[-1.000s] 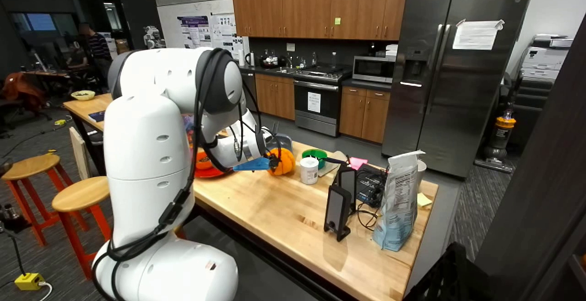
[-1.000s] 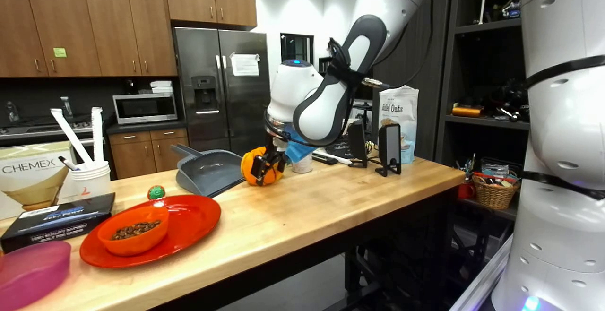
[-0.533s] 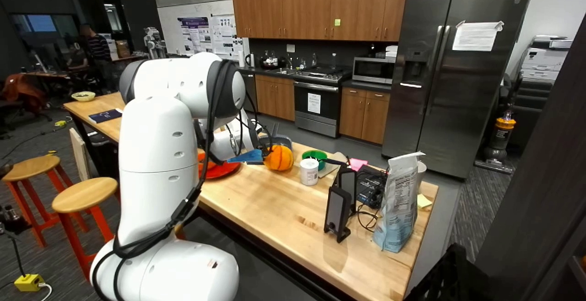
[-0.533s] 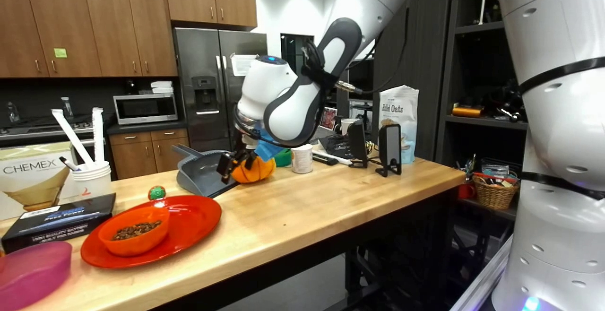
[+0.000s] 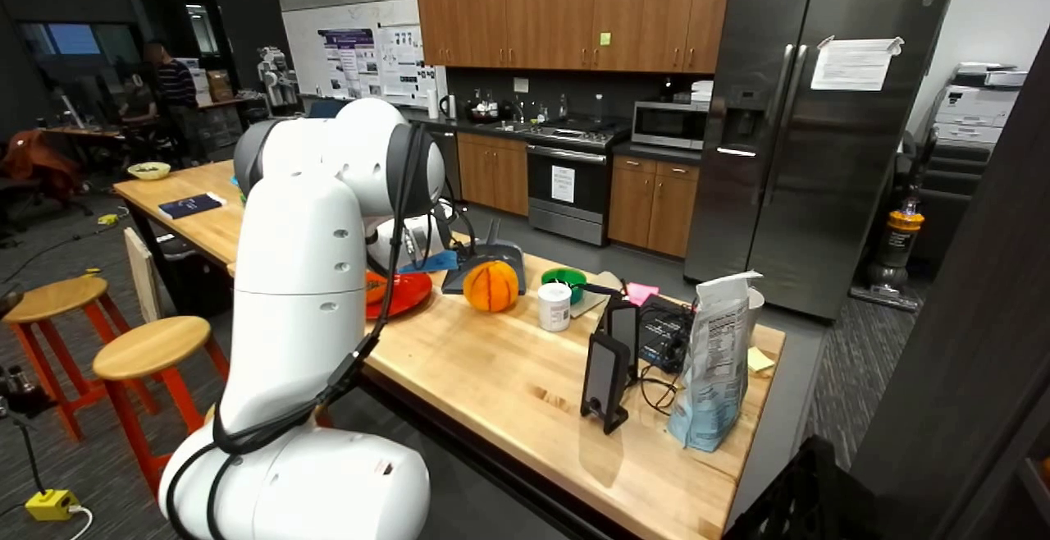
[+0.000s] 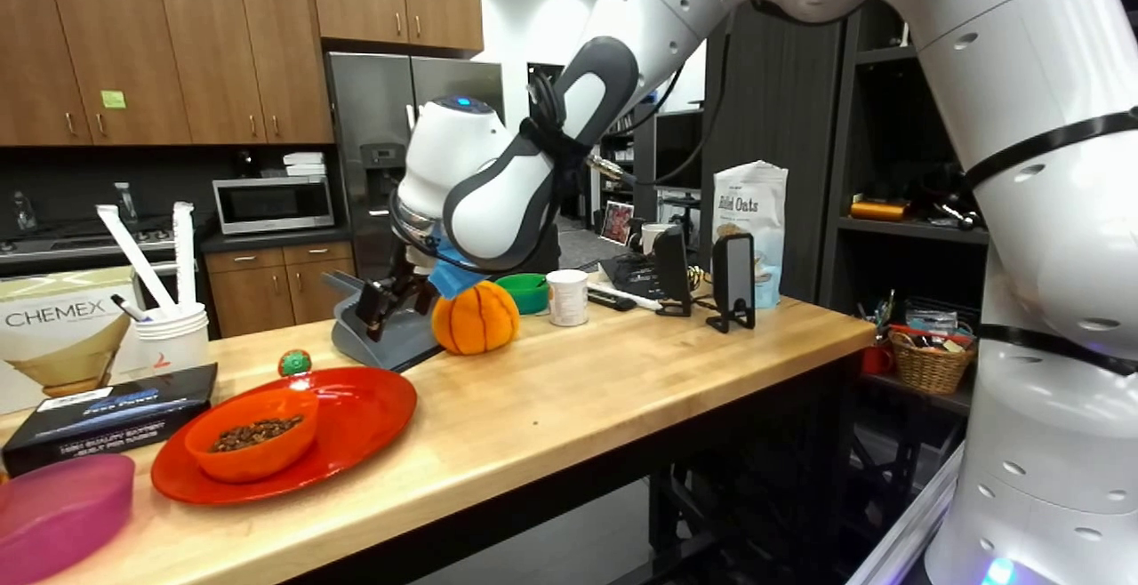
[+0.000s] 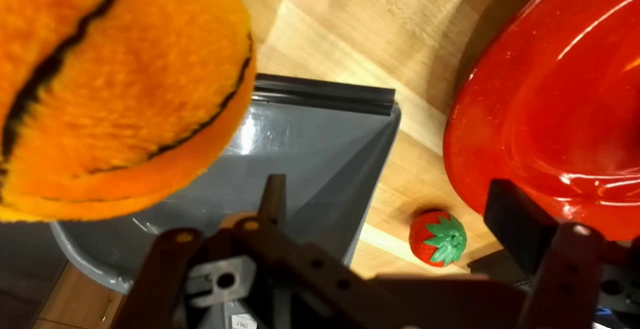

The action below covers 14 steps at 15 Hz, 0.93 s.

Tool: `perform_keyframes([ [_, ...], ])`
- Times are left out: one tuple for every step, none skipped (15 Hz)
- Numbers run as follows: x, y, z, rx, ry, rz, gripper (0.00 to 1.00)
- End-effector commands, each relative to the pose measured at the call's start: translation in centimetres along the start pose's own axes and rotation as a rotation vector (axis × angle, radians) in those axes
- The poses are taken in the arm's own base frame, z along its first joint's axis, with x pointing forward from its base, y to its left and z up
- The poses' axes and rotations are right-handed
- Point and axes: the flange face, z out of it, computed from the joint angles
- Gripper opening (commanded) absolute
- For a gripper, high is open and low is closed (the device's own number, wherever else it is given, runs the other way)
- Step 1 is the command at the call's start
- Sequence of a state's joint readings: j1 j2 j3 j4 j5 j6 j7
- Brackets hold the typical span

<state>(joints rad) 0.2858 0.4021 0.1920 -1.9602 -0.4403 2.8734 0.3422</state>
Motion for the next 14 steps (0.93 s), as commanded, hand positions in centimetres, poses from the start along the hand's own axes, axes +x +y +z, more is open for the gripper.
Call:
perform_keyframes([
  [0.0,0.0,0.1,0.000,-0.001,0.000,1.00],
  [0.0,0.0,0.1,0.000,-0.001,0.000,1.00],
  [0.0,0.0,0.1,0.000,-0.001,0.000,1.00],
  [-0.2,0.0,0.0,0.005,-0.001,0.003,1.00],
  [-0.3,-0.1,-0.1,0.010,0.001,0.005,1.00],
  [-0.5,-0.2,-0.2,0.017,0.006,0.006,1.00],
  [-0.7,-0.3,-0.4,0.023,0.008,0.010,1.00],
  [-1.1,-0.5,-0.8,0.027,0.011,0.014,1.00],
  [-1.1,-0.5,-0.7,0.034,0.011,0.022,1.00],
  [-1.3,-0.6,-0.9,0.044,0.014,0.030,1.00],
  [-1.5,-0.6,-1.1,0.048,0.018,0.039,1.00],
  [-1.6,-0.6,-1.3,0.048,0.025,0.049,1.00],
  [-1.5,-0.3,-1.6,0.042,0.039,0.055,1.00],
  [-1.3,0.4,-2.1,0.031,0.060,0.061,1.00],
])
